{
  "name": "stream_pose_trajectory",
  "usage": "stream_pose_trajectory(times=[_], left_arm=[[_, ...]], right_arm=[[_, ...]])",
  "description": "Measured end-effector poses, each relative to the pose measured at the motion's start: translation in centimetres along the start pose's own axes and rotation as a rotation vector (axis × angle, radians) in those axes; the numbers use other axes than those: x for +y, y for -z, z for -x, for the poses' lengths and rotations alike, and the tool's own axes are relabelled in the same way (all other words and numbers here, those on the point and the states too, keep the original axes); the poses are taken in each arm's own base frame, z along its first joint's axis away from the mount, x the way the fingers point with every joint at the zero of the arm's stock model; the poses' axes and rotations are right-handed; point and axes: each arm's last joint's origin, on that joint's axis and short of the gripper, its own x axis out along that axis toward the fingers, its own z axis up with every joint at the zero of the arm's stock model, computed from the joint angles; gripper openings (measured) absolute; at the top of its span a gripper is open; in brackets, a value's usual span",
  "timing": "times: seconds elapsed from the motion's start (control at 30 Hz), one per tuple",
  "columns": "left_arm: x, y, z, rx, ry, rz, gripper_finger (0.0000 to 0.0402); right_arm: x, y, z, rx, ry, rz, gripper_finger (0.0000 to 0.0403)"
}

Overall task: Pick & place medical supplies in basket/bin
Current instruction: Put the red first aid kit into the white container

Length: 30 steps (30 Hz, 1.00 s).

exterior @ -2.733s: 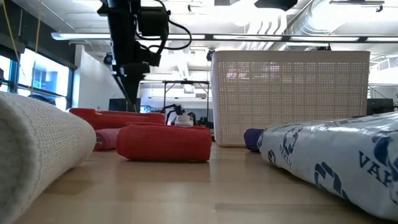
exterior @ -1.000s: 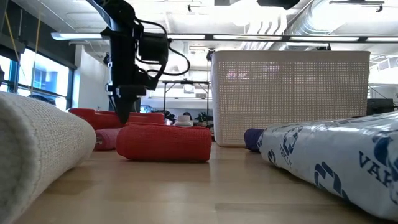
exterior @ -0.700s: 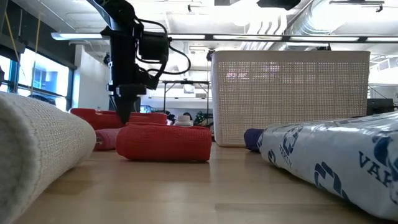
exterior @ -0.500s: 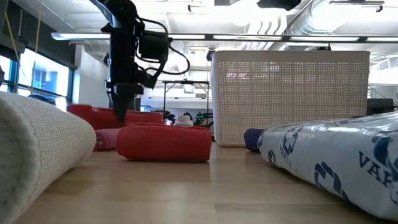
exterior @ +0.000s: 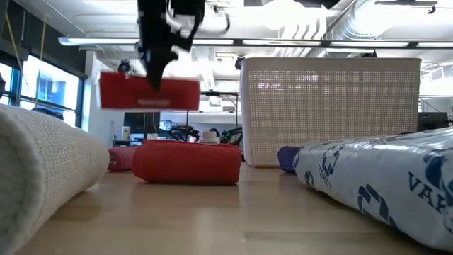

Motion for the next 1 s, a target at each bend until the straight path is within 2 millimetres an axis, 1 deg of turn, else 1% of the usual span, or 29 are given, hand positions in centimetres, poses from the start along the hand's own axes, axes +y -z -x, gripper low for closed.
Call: stream_pose_trajectory(times=[0.2, 0.37, 0.47, 0.57, 0.7, 0.8, 0.87, 1.0], left_arm=[[0.3, -1.1, 6.1, -0.180, 0.011, -0.019, 0.0090], [-0.4, -2.2, 10.5, -0.424, 0.032, -0.136, 0.0090], [-1.3, -3.2, 12.3, -0.599, 0.097, -0.248, 0.0090], [-1.9, -4.5, 13.3, -0.765, 0.184, -0.284, 0.0090], [-1.5, -7.0, 12.8, -0.895, 0.208, -0.262, 0.0090], [-0.7, -9.0, 11.3, -0.944, 0.200, -0.244, 0.0090], [-0.4, -10.6, 9.9, -0.958, 0.209, -0.249, 0.0090], [0.0, -13.4, 7.0, -1.010, 0.287, -0.256, 0.0090]], right_arm=[[1.0, -1.1, 2.3, -0.116, -0.043, 0.003, 0.0343], [1.6, -1.6, 4.5, -0.187, -0.035, 0.012, 0.0337], [1.7, -1.8, 5.6, -0.210, 0.018, 0.028, 0.0334], [1.8, -1.8, 6.3, -0.223, 0.062, 0.047, 0.0334], [1.8, -1.9, 6.8, -0.232, 0.099, 0.054, 0.0334], [1.6, -1.9, 7.1, -0.235, 0.137, 0.042, 0.0334], [1.4, -1.9, 7.3, -0.236, 0.173, 0.038, 0.0334], [0.9, -2.2, 7.7, -0.254, 0.279, 0.044, 0.0334]])
